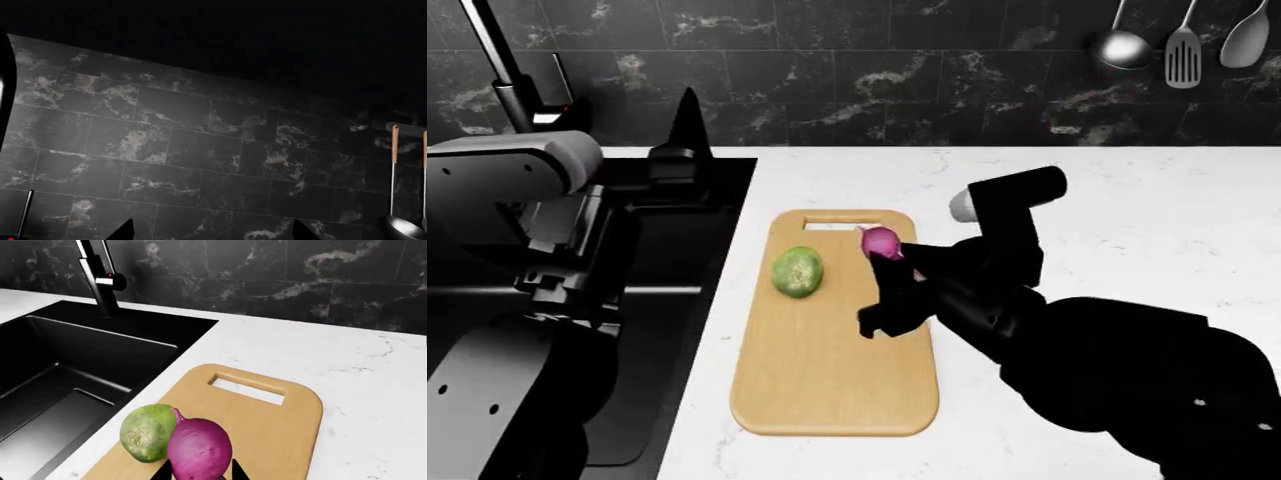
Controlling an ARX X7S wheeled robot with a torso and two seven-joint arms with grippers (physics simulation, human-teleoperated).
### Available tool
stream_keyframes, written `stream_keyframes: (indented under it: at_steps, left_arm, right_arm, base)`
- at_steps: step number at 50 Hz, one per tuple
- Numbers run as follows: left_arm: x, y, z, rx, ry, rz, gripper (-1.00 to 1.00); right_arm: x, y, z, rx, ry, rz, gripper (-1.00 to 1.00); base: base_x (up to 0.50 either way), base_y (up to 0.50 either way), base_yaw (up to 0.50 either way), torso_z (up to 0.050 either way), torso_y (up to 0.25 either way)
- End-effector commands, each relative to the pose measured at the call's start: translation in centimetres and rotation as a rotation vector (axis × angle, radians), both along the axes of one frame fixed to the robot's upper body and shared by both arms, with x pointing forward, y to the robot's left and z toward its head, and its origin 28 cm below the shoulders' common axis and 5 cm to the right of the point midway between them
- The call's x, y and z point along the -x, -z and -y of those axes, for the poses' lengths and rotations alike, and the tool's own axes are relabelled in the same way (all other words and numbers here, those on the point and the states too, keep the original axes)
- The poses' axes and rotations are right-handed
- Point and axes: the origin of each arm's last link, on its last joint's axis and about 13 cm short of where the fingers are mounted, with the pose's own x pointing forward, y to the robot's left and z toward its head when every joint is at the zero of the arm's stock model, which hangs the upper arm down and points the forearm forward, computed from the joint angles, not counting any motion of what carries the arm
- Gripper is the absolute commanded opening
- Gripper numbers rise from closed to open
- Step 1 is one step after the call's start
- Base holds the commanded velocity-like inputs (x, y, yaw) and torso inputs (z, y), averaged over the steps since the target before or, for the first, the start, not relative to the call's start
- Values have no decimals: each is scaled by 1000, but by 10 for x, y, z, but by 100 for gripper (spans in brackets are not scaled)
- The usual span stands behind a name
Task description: Pick the vegetables from the sink and place them on the cutting board.
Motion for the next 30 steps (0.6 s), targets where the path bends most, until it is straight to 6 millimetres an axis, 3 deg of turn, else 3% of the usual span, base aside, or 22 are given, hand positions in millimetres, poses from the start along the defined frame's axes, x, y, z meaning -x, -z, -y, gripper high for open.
stream_keyframes:
  at_steps: [1,21,22,30]
  left_arm:
    - [0,0,-1,4,-4,1,100]
    - [0,0,0,-1,0,-3,100]
    - [0,0,0,-1,0,-3,100]
    - [0,0,0,0,1,-3,100]
  right_arm:
    - [-11,15,-5,-2,-26,-88,-100]
    - [-20,36,-9,6,-49,-152,-100]
    - [-19,36,-10,11,-53,-145,100]
    - [-14,25,-7,10,-51,-88,100]
  base:
    - [0,0,0,0,0]
    - [0,0,0,0,0]
    - [0,0,0,0,0]
    - [0,0,0,0,0]
